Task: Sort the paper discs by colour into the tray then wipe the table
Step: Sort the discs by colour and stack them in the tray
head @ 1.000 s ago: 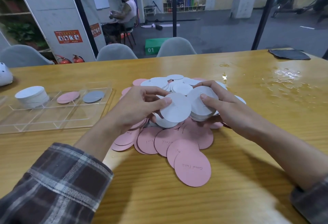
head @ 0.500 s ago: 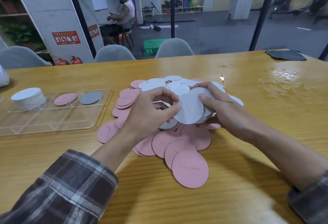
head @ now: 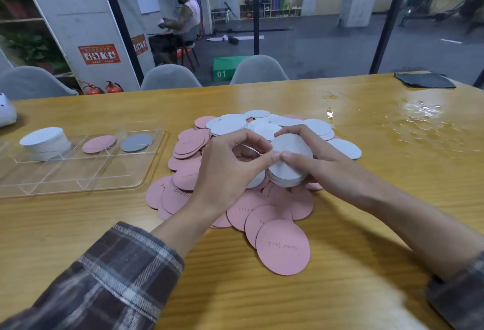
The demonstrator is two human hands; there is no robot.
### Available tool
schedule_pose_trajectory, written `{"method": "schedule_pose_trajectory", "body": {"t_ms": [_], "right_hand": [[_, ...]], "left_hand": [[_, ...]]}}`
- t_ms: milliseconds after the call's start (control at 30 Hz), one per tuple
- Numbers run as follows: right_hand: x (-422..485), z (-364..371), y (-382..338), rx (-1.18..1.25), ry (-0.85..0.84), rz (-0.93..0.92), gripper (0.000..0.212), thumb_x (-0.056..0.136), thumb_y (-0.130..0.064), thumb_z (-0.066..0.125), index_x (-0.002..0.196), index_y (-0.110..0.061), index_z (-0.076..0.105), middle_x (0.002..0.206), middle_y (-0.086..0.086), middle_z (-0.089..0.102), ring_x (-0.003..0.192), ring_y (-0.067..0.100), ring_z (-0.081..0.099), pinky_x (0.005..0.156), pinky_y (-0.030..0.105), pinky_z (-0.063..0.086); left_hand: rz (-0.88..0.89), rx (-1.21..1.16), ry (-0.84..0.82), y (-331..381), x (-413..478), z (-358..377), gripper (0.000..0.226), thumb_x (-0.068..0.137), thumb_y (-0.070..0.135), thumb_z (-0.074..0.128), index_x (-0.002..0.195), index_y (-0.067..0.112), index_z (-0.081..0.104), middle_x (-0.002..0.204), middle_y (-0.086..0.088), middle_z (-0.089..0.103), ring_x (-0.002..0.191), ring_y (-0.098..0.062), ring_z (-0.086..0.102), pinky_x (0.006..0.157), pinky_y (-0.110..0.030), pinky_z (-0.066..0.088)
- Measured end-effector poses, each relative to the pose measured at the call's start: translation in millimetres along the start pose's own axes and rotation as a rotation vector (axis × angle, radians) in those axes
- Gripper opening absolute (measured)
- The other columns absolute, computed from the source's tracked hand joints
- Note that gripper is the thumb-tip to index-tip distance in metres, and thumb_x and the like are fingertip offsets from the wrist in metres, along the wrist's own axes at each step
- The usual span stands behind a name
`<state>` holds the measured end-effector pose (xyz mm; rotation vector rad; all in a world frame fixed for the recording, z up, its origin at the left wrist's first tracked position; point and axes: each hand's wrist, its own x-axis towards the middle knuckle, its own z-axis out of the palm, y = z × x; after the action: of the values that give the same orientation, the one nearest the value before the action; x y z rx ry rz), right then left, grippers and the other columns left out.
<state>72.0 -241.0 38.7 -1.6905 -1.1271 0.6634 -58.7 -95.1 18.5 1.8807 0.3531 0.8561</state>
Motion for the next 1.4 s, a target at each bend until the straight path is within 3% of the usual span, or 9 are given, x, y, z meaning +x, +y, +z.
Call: {"method": "schedule_pose_trajectory", "body": {"t_ms": [267,333,500,667,767,967,1167,1300,1400], "right_hand": [[3,-2,4,0.027,-0.022,0.029,0.022,0.106,-0.037,0.048,0.123,-0.050,0.052,0.120,0.003,0.067,0.099,0.032,0.065,0.088,0.045,0.052],[4,-2,6,0.033,-0.013,0.033,0.022,0.106,-0.036,0.048,0.123,-0.049,0.053,0.117,0.005,0.067,0.091,0.026,0.063,0.079,0.042,0.050],[3,-5,3,0.138,0.078,0.051,0.024,0.107,-0.027,0.049,0.127,-0.039,0.056,0.108,0.001,0.061,0.063,0.008,0.061,0.052,0.018,0.045],[3,-6,3,0.186,0.112,0.040,0.024,0.107,-0.024,0.050,0.128,-0.033,0.058,0.133,-0.002,0.056,0.054,0.004,0.060,0.049,0.019,0.047],[3,-6,2,0.184,0.124,0.052,0.023,0.107,-0.025,0.051,0.127,-0.034,0.058,0.134,-0.006,0.056,0.068,0.008,0.065,0.052,0.020,0.050],[2,-6,1,0.171,0.122,0.063,0.024,0.108,-0.024,0.049,0.128,-0.033,0.057,0.125,-0.002,0.061,0.058,0.007,0.064,0.050,0.019,0.048],[4,-8,3,0.141,0.137,0.031,0.025,0.108,-0.025,0.048,0.128,-0.037,0.056,0.129,-0.004,0.059,0.067,0.007,0.066,0.055,0.022,0.053],[4,-8,5,0.115,0.116,-0.006,0.028,0.109,-0.022,0.045,0.132,-0.034,0.054,0.100,-0.002,0.057,0.048,-0.003,0.055,0.047,0.013,0.043],[4,-7,5,0.087,0.126,-0.003,0.025,0.109,-0.027,0.046,0.127,-0.041,0.056,0.130,-0.006,0.057,0.066,0.009,0.062,0.056,0.021,0.049]], "left_hand": [[0.059,0.020,0.032,1,1,-2,0.012,0.082,0.011,0.088,0.086,0.012,0.076,0.084,0.003,0.077,0.078,-0.020,0.074,0.076,-0.031,0.061],[0.044,0.064,0.014,-2,7,-9,0.008,0.086,0.014,0.084,0.086,0.012,0.077,0.082,0.004,0.077,0.076,-0.017,0.074,0.074,-0.033,0.061],[0.027,0.570,-0.012,-22,15,-32,0.020,0.086,0.044,0.080,0.081,0.026,0.073,0.074,0.011,0.070,0.068,-0.004,0.061,0.064,-0.026,0.049],[-0.010,0.763,-0.119,-22,14,-34,0.049,0.062,0.075,0.078,0.084,0.032,0.066,0.082,0.014,0.062,0.081,-0.008,0.058,0.067,-0.036,0.051],[0.011,0.722,-0.169,-19,12,-31,0.060,0.054,0.074,0.086,0.090,0.031,0.069,0.084,0.013,0.062,0.083,-0.008,0.056,0.070,-0.032,0.049],[-0.083,0.490,-0.138,-15,15,-34,0.039,0.072,0.019,0.094,0.107,0.024,0.076,0.086,0.011,0.063,0.067,-0.002,0.055,0.066,-0.013,0.047],[-0.180,0.098,-0.095,-4,18,-41,0.015,0.081,0.012,0.088,0.094,0.013,0.081,0.086,-0.006,0.077,0.073,-0.009,0.066,0.067,-0.020,0.055],[-0.204,-0.124,-0.080,3,20,-40,0.009,0.086,0.008,0.082,0.093,0.005,0.079,0.083,-0.004,0.076,0.071,-0.009,0.064,0.059,-0.018,0.049],[-0.243,-0.212,-0.092,1,19,-36,0.005,0.088,0.009,0.080,0.093,0.007,0.079,0.084,-0.007,0.076,0.066,-0.013,0.061,0.052,-0.018,0.047]]}}
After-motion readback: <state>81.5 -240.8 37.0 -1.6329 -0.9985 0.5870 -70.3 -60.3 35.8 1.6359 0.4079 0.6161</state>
